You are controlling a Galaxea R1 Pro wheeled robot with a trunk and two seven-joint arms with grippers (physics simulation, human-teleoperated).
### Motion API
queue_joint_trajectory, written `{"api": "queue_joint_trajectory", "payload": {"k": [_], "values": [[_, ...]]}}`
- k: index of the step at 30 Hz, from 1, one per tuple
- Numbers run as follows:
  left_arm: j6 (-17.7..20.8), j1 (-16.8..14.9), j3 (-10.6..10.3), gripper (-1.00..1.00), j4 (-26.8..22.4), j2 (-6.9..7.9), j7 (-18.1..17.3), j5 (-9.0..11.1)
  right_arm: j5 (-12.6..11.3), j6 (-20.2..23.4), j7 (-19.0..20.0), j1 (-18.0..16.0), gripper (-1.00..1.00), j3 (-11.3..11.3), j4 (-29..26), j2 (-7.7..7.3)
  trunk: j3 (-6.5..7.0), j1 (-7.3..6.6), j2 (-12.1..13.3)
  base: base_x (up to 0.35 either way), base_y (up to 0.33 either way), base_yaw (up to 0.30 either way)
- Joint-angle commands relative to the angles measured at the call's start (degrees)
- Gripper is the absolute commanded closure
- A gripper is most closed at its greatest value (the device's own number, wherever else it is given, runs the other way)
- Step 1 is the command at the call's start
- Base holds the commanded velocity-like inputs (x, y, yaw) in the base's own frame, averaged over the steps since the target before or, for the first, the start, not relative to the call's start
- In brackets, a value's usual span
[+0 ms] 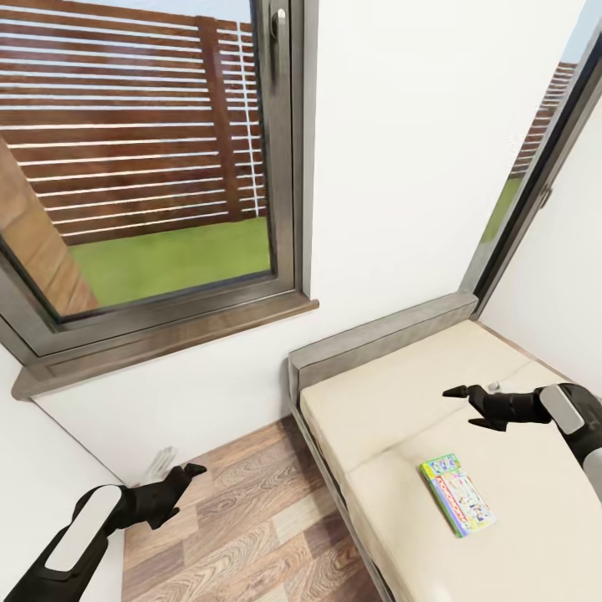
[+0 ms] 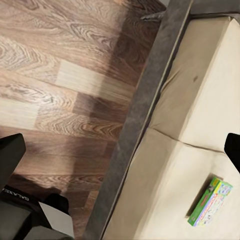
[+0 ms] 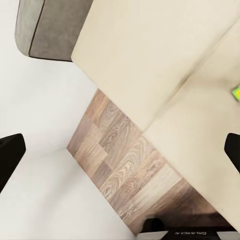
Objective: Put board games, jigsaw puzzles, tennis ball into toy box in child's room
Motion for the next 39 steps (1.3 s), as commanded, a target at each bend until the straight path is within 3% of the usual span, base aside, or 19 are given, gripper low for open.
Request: {"api": "queue_joint_trajectory", "payload": {"k": [1, 20, 26, 35, 39], "values": [[0.0, 0.0, -0.2, -1.0, -0.1, 0.05, 0.5, 0.6, 0.7, 0.3, 1.0, 0.0, -1.0, -0.3, 0.0, -0.17, -0.26, 0.24, -0.5, 0.0, 0.0, 0.0], [-0.1, -0.1, -0.5, -1.0, -0.4, -0.28, 0.5, 0.7, 1.1, 0.3, 2.7, 0.0, -1.0, -0.2, -0.1, -0.76, -3.64, 4.41, -8.1, 0.0, 0.0, -0.075], [-0.1, -0.1, -0.5, -1.0, -0.5, -0.46, 0.5, 0.7, 1.1, 0.3, 2.8, 0.0, -1.0, 0.6, -0.6, -0.63, -4.57, 5.73, -10.5, 0.0, 0.0, -0.218], [-0.1, -0.1, -0.5, -1.0, -0.5, -0.5, 0.5, 0.7, 1.1, 0.3, 2.8, 0.1, -1.0, 1.2, -2.0, -0.58, -6.17, 7.71, -14.1, 0.0, 0.0, -0.014], [-0.1, -0.1, -0.5, -1.0, -0.5, -0.5, 0.5, 0.7, 1.1, 0.3, 2.8, 0.1, -1.0, 1.3, -2.0, -0.58, -6.17, 7.71, -14.1, 0.0, 0.0, -0.003]]}}
